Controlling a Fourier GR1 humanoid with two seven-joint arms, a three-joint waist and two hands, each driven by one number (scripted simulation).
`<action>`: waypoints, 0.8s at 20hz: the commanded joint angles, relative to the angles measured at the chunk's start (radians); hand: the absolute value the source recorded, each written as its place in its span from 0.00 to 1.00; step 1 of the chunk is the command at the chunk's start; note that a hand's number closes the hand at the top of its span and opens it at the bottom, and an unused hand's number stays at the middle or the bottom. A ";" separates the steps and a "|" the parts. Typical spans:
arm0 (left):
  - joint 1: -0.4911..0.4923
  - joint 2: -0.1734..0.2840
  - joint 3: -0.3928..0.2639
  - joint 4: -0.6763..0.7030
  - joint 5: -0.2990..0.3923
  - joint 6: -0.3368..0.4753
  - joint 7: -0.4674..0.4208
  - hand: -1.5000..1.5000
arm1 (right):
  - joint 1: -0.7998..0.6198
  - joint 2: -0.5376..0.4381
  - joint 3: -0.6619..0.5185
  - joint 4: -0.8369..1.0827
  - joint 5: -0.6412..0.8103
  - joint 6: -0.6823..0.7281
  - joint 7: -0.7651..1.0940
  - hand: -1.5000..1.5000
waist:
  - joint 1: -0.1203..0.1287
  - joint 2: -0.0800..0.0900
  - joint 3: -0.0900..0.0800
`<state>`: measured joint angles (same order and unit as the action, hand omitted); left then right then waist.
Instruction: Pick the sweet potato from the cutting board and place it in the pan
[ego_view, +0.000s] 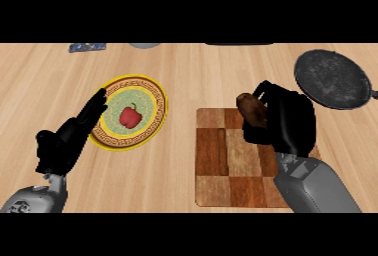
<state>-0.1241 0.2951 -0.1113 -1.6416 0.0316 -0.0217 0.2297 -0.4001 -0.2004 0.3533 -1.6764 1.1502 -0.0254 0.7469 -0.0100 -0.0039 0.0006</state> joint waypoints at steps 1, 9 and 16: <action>0.027 -0.012 -0.006 0.019 -0.016 -0.016 -0.044 0.50 | 0.025 -0.023 -0.126 -0.004 -0.042 -0.100 -0.049 1.00 | 0.009 0.004 0.000; -0.032 -0.044 -0.002 0.001 -0.025 -0.014 0.030 0.50 | -0.039 -0.091 -0.378 0.288 -0.283 -0.261 -0.341 1.00 | 0.017 0.007 0.000; -0.011 -0.044 0.014 0.036 -0.031 -0.041 -0.023 0.50 | -0.163 -0.157 -0.502 0.709 -0.259 -0.472 -0.553 1.00 | 0.032 0.013 0.001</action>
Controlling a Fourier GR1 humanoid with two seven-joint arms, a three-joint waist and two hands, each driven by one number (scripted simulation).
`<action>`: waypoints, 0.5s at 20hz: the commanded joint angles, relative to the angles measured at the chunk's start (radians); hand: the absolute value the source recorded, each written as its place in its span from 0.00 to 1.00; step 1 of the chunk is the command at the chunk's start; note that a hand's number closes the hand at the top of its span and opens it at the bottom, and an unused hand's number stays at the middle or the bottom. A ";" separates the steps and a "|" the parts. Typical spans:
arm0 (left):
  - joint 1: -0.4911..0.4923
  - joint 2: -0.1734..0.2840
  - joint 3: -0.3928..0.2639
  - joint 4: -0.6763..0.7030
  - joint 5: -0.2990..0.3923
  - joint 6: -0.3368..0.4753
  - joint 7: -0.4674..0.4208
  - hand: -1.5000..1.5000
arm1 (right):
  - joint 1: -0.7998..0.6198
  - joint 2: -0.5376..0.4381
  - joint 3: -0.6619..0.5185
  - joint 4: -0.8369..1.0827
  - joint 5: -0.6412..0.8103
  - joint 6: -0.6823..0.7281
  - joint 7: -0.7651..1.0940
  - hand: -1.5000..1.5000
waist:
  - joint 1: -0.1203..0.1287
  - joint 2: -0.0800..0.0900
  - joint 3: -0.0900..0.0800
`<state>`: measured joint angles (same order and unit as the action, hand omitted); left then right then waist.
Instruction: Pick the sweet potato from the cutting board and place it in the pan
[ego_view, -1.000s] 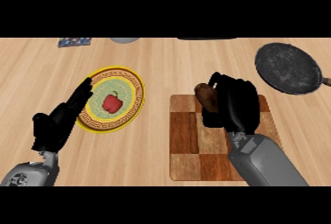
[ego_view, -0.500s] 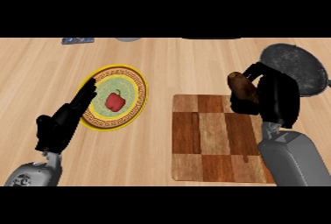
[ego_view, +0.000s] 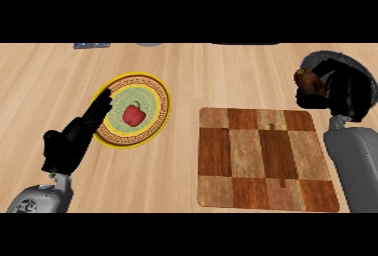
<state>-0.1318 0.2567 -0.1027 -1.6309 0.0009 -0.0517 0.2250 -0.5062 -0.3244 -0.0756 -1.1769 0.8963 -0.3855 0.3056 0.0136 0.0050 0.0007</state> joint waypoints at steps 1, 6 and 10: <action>-0.036 -0.015 0.006 0.069 -0.016 -0.002 -0.050 0.50 | -0.108 -0.063 -0.109 0.269 -0.033 -0.124 -0.150 1.00 | 0.011 0.008 0.001; -0.010 -0.015 -0.001 -0.017 0.007 -0.029 0.012 0.50 | -0.186 -0.132 -0.192 0.557 -0.085 -0.215 -0.355 1.00 | 0.027 0.008 0.002; -0.059 -0.012 0.008 0.025 0.003 -0.042 0.005 0.50 | -0.241 -0.170 -0.258 0.720 -0.138 -0.259 -0.496 1.00 | 0.036 0.016 0.003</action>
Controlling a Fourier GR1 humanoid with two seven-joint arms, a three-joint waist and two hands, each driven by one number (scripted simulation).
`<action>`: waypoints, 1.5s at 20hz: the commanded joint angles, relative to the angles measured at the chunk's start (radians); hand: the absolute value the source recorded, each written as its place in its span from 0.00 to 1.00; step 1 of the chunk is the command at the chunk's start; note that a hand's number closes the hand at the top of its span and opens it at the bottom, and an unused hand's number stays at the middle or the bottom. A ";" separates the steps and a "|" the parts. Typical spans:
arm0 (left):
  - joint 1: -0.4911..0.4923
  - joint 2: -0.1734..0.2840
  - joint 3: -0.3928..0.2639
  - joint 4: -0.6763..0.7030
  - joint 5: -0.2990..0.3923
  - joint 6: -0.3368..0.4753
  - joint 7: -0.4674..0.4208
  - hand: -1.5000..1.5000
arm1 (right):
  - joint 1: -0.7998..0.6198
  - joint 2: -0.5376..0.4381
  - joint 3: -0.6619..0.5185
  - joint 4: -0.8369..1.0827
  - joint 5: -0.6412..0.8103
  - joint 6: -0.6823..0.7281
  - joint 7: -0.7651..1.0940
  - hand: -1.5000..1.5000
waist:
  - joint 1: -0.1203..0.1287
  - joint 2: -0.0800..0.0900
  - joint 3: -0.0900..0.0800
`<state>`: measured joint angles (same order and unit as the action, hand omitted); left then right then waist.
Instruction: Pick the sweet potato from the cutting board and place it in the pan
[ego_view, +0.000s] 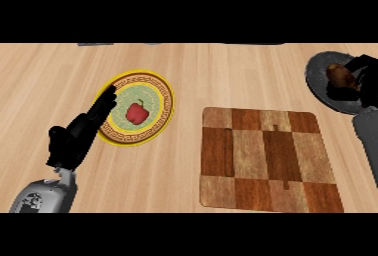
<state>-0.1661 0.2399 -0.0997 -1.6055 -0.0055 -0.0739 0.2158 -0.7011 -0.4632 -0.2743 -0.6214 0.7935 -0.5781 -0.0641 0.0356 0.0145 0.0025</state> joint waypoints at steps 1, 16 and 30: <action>0.024 -0.010 -0.006 0.001 -0.015 -0.001 -0.033 0.50 | -0.117 -0.058 -0.053 0.214 -0.013 -0.035 -0.092 1.00 | 0.016 0.005 0.001; -0.053 -0.021 -0.005 -0.006 -0.012 -0.016 0.008 0.50 | -0.157 -0.201 -0.115 0.523 -0.031 0.109 -0.051 0.00 | 0.051 0.023 0.004; -0.047 -0.032 0.002 0.018 -0.015 -0.011 -0.006 0.50 | -0.170 -0.201 -0.416 0.423 -0.350 0.228 -0.356 0.00 | 0.041 0.029 0.012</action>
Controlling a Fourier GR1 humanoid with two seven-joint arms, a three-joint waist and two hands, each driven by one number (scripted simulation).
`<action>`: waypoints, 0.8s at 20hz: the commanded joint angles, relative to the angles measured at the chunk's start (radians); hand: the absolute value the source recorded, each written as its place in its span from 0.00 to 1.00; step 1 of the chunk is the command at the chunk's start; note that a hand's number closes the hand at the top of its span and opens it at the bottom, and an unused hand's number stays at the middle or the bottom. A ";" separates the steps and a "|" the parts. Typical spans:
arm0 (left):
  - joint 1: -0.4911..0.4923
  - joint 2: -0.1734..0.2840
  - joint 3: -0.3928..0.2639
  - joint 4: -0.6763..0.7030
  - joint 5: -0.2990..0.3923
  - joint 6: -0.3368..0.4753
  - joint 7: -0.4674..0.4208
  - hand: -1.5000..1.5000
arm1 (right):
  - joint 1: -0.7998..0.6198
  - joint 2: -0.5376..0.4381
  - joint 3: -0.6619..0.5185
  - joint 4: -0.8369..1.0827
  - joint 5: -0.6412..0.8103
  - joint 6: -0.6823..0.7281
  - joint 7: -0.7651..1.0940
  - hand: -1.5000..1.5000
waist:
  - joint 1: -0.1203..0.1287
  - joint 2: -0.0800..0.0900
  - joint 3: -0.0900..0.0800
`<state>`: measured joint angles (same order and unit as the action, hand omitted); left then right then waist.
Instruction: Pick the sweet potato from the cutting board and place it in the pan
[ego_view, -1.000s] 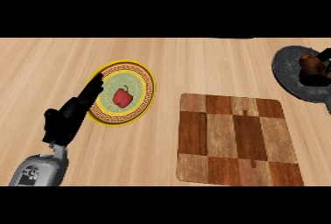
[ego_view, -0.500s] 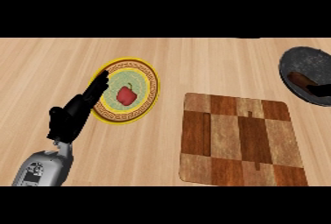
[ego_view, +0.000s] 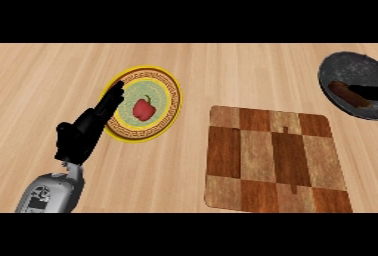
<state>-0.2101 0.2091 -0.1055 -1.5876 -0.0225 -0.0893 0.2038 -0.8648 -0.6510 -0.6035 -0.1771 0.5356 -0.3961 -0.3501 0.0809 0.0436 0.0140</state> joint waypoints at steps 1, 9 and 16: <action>-0.014 -0.002 -0.006 0.002 -0.008 0.000 0.008 0.50 | -0.007 0.007 -0.114 -0.021 -0.122 0.053 -0.087 0.00 | -0.011 -0.004 -0.001; 0.033 0.022 0.019 -0.013 0.000 -0.010 -0.004 0.50 | 0.111 -0.070 -0.195 0.014 -0.218 0.353 -0.231 0.00 | -0.018 -0.013 -0.004; 0.009 -0.009 0.013 0.023 -0.020 0.018 0.011 0.50 | 0.248 -0.061 -0.217 -0.013 -0.248 0.447 -0.475 0.00 | -0.042 -0.018 -0.005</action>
<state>-0.1872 0.2126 -0.0925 -1.5813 -0.0338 -0.0847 0.1999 -0.6789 -0.7117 -0.8089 -0.1816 0.3034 0.0025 -0.7198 0.0496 0.0290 0.0095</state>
